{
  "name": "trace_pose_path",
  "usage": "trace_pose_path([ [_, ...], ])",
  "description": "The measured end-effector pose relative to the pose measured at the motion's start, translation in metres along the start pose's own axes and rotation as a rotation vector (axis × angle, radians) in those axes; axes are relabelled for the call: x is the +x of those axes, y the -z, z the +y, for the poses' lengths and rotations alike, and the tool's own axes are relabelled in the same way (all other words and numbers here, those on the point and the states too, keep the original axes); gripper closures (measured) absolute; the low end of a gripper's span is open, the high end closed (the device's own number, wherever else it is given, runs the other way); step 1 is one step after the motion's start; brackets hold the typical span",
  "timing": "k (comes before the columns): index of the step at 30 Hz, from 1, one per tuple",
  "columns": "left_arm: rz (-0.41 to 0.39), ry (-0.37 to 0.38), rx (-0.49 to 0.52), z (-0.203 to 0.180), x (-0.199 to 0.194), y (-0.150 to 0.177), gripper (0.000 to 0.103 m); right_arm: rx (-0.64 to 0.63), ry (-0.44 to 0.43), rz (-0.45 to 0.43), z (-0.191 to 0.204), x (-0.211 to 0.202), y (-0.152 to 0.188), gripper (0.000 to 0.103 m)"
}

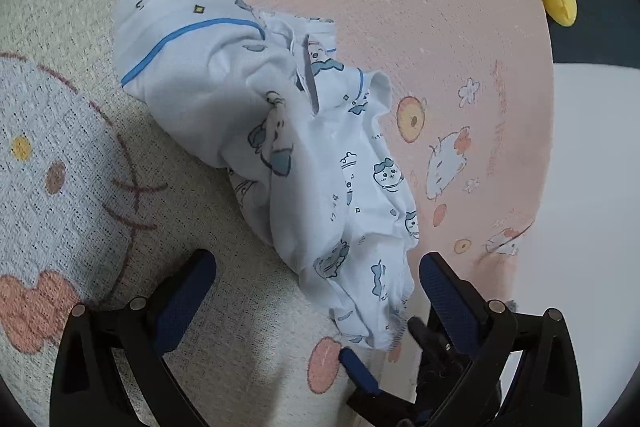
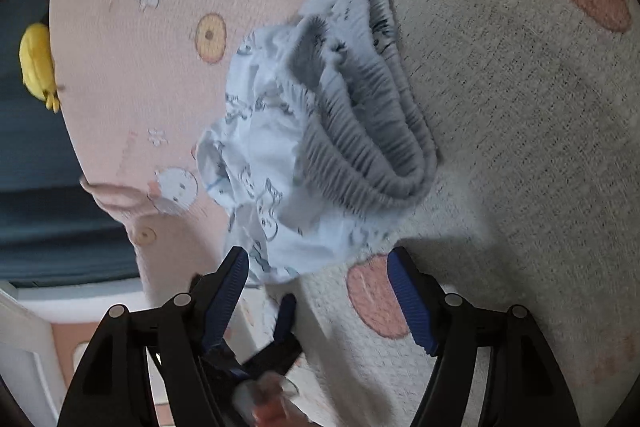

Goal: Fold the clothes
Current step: 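Lift both grippers and reposition them over the folded garment, then grasp the elastic waistband with the right gripper while the left gripper pinches the blue-piped edge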

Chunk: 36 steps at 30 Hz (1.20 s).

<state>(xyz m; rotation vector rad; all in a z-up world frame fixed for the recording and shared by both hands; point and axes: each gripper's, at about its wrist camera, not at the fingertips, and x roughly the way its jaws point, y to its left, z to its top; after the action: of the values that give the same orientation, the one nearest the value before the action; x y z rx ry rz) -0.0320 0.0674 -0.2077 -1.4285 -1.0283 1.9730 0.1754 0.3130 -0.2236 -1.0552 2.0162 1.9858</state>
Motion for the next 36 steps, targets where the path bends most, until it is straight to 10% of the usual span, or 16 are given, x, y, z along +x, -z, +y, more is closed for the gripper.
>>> trace_pose_path([
  [12,0.031,0.037,-0.173,0.017,0.005,-0.021,0.000,0.007,-0.041,-0.071,-0.002,-0.014,-0.001,0.031],
  [22,-0.137,0.037,-0.279,0.040,-0.024,-0.050,0.001,-0.044,-0.027,-0.132,0.000,-0.027,0.001,0.032],
  [28,-0.182,-0.105,-0.099,0.021,-0.016,-0.060,0.015,-0.088,-0.001,-0.170,0.002,-0.039,0.000,0.032],
  [32,-0.212,-0.211,0.024,0.011,-0.011,-0.057,0.054,-0.132,0.062,-0.197,0.007,-0.040,-0.001,0.041],
  [36,-0.238,-0.315,0.140,0.003,-0.007,-0.050,0.071,-0.234,0.159,-0.214,0.017,-0.037,0.001,0.060],
])
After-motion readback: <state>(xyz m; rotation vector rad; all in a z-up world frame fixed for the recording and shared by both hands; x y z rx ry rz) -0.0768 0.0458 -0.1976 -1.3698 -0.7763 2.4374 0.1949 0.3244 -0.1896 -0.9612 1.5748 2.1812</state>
